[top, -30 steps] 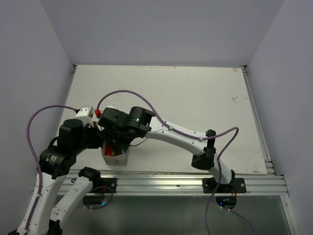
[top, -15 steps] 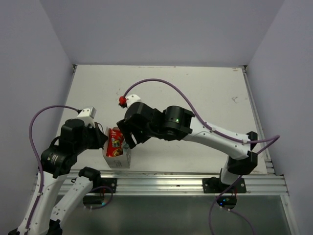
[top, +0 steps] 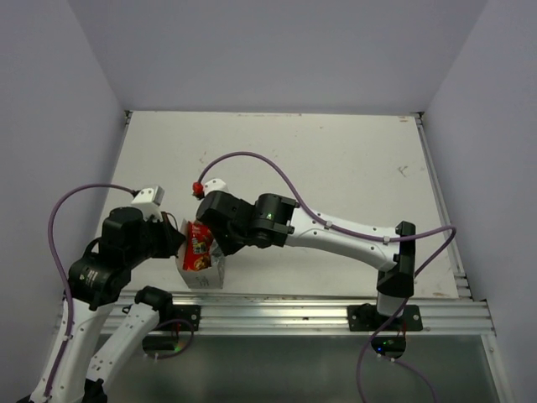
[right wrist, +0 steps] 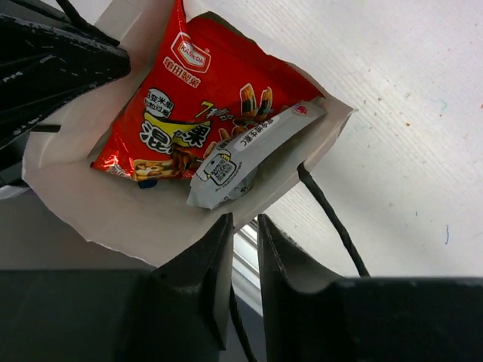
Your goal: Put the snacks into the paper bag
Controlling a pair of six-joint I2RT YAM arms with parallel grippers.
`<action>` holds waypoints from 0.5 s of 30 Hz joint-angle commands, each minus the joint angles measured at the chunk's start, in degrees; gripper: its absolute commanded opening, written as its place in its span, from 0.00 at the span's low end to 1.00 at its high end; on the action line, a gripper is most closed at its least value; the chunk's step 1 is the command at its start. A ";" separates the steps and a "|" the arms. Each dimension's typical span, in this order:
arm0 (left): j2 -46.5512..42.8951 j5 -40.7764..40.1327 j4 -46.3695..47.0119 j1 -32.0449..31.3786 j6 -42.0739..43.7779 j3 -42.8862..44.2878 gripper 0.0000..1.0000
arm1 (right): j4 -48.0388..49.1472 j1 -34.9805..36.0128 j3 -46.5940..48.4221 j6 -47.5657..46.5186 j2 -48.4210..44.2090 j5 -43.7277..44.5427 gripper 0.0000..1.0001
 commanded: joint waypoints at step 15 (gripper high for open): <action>0.84 3.18 11.10 -0.19 -3.38 3.48 0.00 | -8.37 -0.20 2.60 2.53 -4.20 10.73 0.00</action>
